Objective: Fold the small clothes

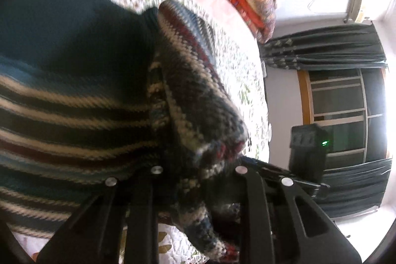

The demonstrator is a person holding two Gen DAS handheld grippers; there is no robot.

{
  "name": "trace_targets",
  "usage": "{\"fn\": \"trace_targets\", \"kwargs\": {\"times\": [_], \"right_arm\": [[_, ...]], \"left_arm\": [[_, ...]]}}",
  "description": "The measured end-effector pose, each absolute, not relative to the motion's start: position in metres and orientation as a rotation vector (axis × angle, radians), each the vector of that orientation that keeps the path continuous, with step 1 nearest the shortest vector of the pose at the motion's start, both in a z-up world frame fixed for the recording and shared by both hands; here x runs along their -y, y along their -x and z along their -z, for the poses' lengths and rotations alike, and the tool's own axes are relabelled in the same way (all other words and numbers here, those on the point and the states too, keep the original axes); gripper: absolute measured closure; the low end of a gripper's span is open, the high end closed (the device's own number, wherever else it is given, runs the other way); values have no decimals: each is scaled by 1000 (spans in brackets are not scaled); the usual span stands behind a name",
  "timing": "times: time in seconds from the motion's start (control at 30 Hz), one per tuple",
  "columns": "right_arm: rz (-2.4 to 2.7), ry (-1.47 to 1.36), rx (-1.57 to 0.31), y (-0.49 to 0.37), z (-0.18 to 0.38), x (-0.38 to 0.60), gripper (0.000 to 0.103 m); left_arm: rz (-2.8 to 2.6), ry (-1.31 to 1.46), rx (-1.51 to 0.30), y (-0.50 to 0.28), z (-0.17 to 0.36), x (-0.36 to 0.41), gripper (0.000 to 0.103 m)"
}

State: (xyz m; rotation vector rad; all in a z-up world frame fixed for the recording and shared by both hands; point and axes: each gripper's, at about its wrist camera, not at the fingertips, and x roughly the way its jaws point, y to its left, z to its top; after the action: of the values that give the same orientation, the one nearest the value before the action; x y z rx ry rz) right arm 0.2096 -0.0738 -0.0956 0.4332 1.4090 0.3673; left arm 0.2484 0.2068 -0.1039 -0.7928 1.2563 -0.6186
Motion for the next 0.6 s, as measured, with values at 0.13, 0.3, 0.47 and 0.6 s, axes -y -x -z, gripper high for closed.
{"fn": "trace_targets", "kwargs": {"times": [0.13, 0.3, 0.47, 0.6], "right_arm": [[-402, -432, -1387, -208, 90, 61, 41], [-464, -443, -1371, -204, 88, 37, 41], [-525, -424, -1364, -197, 88, 6, 39], [-565, -413, -1377, -191, 93, -19, 36]], "left_arm": [[602, 760, -1194, -244, 76, -246, 83], [537, 804, -1146, -232, 72, -312, 83], [476, 847, -1128, -220, 83, -373, 83], [437, 881, -1106, -211, 85, -410, 83]]}}
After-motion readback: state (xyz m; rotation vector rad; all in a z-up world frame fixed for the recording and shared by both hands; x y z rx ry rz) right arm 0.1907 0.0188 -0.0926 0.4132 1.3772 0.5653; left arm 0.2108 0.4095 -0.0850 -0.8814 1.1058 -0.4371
